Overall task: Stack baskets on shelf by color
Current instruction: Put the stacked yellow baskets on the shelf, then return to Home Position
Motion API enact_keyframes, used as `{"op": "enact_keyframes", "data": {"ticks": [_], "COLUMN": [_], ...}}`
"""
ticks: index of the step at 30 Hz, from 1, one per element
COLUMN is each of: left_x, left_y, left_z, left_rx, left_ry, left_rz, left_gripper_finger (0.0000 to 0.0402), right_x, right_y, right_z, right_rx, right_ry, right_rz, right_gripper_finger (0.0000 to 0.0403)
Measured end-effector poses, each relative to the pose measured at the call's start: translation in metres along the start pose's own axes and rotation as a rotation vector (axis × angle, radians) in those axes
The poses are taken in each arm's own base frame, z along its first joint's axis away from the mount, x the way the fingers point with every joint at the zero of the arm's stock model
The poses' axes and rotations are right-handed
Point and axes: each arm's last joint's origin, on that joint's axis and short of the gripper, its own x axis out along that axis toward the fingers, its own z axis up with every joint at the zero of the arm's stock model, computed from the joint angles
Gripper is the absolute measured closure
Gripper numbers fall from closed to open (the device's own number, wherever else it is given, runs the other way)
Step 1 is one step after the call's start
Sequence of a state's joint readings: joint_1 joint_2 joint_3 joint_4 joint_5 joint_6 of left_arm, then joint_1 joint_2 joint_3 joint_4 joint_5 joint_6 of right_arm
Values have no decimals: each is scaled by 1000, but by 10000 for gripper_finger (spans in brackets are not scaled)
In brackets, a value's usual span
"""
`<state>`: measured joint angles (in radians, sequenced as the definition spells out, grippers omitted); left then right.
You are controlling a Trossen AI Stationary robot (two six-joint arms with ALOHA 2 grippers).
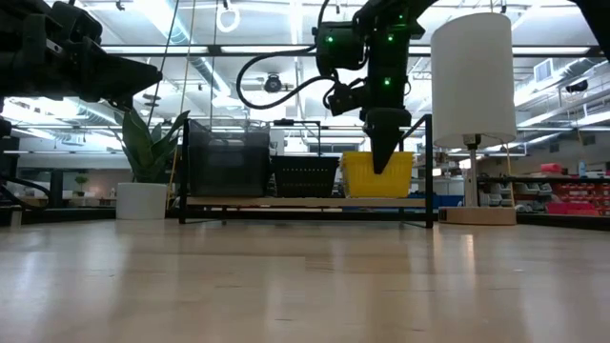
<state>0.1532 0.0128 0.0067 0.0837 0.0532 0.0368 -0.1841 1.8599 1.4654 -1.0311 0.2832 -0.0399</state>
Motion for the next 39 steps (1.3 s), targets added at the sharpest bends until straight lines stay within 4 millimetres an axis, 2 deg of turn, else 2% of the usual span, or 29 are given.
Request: {"op": "enact_keyframes", "data": {"ticks": [8,12,18,28,36,39], "left_x": [0,0,0,0,0,0], "left_y": [0,0,0,0,0,0], "left_z": [0,0,0,0,0,0], "left_rx": [0,0,0,0,0,0], "left_ry": [0,0,0,0,0,-1], "left_rz": [0,0,0,0,0,0], "left_gripper_finger": [321,316,314,318,314,319], "right_x": [-1,-11,-37,-97,-137,-139], "right_y": [0,-2,-10,-19,-6,7], "right_z": [0,-3,-10,-35,-60,-74], "right_rx": [49,56,96,157,190,182], "right_ry": [-4,-27,-109,-295,-431,-508], "right_rz": [19,20,27,110,147,115], "right_gripper_finger": [291,280,262,252,252,252]}}
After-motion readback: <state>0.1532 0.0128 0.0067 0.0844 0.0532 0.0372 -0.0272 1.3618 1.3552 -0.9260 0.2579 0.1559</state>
